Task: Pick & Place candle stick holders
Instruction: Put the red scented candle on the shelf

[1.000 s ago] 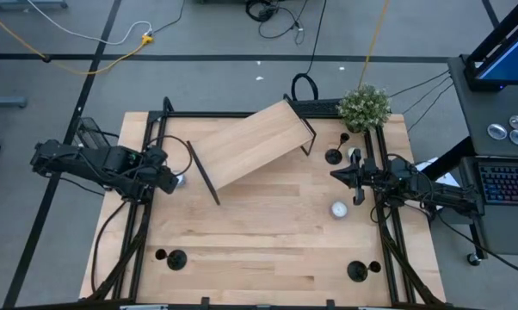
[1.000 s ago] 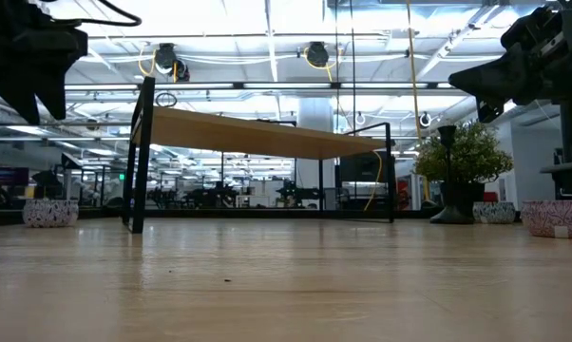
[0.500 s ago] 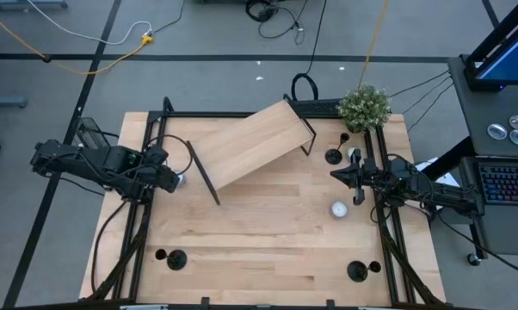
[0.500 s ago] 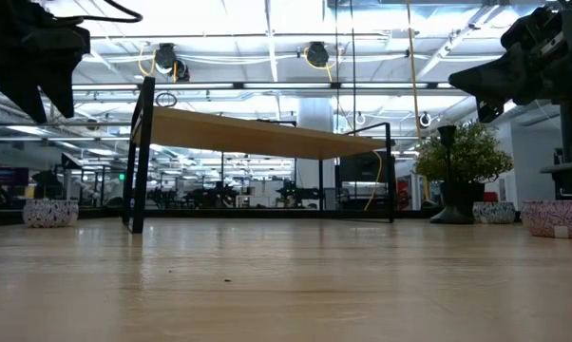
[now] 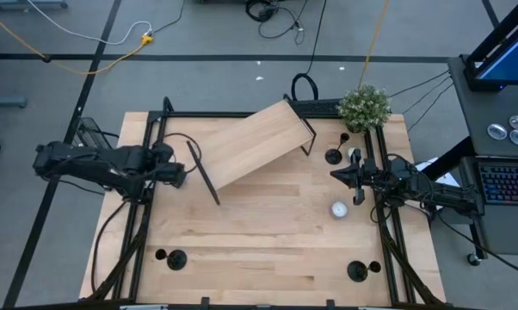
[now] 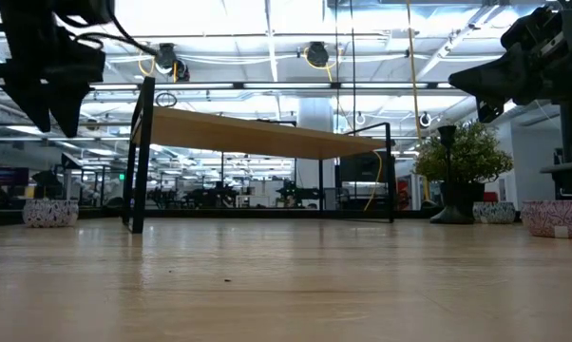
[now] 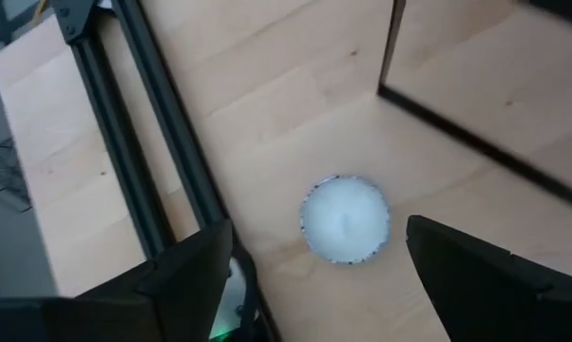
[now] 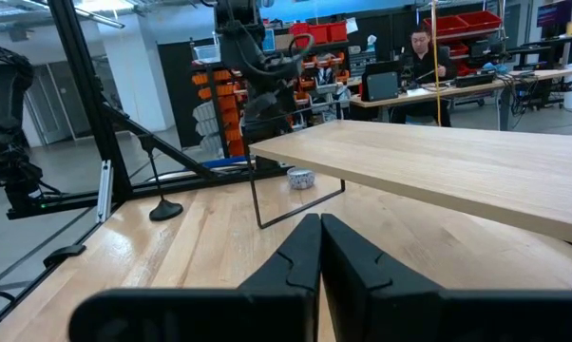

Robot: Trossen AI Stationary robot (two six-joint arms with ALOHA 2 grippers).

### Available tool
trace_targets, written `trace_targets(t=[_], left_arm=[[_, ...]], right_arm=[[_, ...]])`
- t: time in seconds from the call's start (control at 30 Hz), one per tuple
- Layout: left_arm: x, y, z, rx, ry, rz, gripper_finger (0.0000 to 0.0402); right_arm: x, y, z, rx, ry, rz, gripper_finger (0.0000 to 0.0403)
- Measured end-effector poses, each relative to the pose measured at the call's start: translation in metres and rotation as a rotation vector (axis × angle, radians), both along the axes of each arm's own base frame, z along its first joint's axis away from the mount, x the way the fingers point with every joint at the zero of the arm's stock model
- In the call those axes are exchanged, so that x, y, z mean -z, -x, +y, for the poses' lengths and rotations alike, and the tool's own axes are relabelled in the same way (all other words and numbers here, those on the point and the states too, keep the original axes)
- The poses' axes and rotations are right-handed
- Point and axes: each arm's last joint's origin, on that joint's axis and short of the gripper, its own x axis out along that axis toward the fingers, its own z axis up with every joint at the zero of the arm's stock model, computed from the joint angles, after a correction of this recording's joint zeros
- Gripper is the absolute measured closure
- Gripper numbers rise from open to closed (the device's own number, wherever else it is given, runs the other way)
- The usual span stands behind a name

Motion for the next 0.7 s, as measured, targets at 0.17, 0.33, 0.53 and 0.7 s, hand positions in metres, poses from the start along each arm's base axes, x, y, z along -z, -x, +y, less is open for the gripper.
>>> trace_targets(t=[0.17,0.33,0.53,0.7], left_arm=[[0.009,-0.006,0.003,0.039,0.071,0.095,0.0099],[0.011,-0.002,0.005,0.068,0.076,0.125,0.0106],[0.003,0.009,0.006,0.107,0.086,0.060,0.0116],[-0.005,0.024,0.005,0.201,0.069,0.001,0.0125]], right_arm=[[0.000,0.000,0.000,0.000,0.000,0.000,0.0399],[0.000,0.000,0.000,0.000,0.000,0.000,0.0399],[0.000,0.000,0.000,0.000,0.000,0.000,0.0399],[0.000,0.000,0.000,0.000,0.000,0.000,0.0399]])
